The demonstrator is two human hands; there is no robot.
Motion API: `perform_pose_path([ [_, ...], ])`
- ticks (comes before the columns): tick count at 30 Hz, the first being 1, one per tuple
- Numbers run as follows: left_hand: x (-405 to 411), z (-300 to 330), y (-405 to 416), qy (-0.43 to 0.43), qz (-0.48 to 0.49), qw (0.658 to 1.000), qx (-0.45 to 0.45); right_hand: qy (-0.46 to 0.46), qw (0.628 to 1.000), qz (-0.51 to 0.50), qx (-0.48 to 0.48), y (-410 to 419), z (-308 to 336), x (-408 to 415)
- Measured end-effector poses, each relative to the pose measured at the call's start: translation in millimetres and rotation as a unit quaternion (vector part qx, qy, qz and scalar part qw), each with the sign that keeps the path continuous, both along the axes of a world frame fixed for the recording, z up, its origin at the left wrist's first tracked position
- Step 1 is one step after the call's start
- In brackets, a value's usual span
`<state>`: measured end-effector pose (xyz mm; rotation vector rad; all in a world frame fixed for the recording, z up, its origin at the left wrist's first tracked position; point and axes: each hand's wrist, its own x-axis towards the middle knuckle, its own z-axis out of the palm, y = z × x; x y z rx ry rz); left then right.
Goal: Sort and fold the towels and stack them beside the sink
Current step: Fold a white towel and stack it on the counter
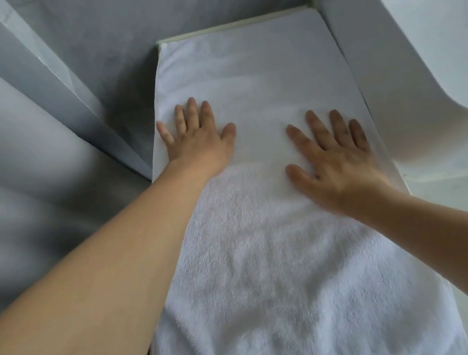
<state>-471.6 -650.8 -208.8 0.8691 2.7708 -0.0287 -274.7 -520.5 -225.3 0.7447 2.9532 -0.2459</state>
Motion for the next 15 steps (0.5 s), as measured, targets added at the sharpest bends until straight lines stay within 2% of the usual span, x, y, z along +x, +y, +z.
perform_pose_path([
  [3, 0, 9, 15, 0.040, -0.050, 0.997, 0.035, 0.001, 1.000, -0.002, 0.004, -2, 0, 0],
  [5, -13, 11, 27, 0.038, -0.078, 0.995, 0.040, 0.006, 1.000, -0.004, 0.002, -2, -1, -1],
  [11, -49, -4, 32, -0.018, 0.034, 0.999, 0.005, 0.018, 1.000, -0.007, 0.005, -2, -1, 1],
  [13, -30, 5, 29, -0.026, 0.026, 0.999, 0.027, 0.010, 1.000, -0.007, 0.008, -1, 1, 0],
  [15, 4, 20, 9, 0.001, 0.003, 0.999, 0.052, 0.001, 1.000, -0.007, 0.001, 0, 2, -1],
])
